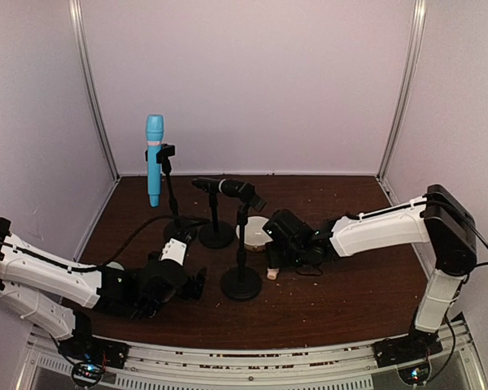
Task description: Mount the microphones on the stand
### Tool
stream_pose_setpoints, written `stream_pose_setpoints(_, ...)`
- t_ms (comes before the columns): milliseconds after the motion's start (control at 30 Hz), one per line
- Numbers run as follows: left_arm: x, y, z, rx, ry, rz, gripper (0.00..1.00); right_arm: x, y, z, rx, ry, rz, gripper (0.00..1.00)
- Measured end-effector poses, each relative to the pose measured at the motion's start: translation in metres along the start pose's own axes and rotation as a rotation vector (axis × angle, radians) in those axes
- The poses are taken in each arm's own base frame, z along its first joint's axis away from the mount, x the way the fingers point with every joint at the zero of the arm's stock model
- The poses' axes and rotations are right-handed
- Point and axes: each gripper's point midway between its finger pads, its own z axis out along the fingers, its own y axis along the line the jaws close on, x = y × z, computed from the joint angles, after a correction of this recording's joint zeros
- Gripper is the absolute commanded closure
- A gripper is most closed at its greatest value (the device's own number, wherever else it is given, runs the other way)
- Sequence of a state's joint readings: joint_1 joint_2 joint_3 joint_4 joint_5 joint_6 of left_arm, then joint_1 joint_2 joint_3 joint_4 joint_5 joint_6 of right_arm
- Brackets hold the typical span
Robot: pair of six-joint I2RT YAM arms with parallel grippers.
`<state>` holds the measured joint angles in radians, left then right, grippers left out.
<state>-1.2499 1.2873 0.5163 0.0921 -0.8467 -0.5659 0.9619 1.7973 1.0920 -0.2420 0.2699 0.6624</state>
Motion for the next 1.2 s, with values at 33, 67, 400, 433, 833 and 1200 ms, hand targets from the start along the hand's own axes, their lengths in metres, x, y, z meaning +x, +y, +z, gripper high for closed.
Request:
stream_pose_setpoints(33,0.001,0.000,0.000,0.003,0.004,-0.004,0.03,0.001,-0.003,0.004,0.017,0.015,0.011,0.43)
stream_pose_setpoints(67,0.002,-0.001,0.000,0.006,0.006,-0.007,0.03,0.002,-0.003,0.007,0.026,0.026,0.016,0.43)
stream_pose_setpoints(400,0.014,0.009,-0.004,0.001,0.031,-0.029,0.03,0.022,-0.012,0.034,0.067,0.123,0.059,0.52)
stream_pose_setpoints(433,0.014,0.009,-0.005,0.000,0.033,-0.033,0.03,0.022,-0.014,0.035,0.070,0.126,0.066,0.54)
stream_pose_setpoints(833,0.005,0.023,-0.020,0.018,0.015,-0.095,0.04,0.029,-0.071,0.003,0.087,0.080,0.188,0.72)
stream_pose_setpoints(1200,-0.069,0.013,-0.056,0.177,-0.114,-0.046,0.16,-0.033,-0.073,-0.127,-0.251,-0.322,0.178,0.77)
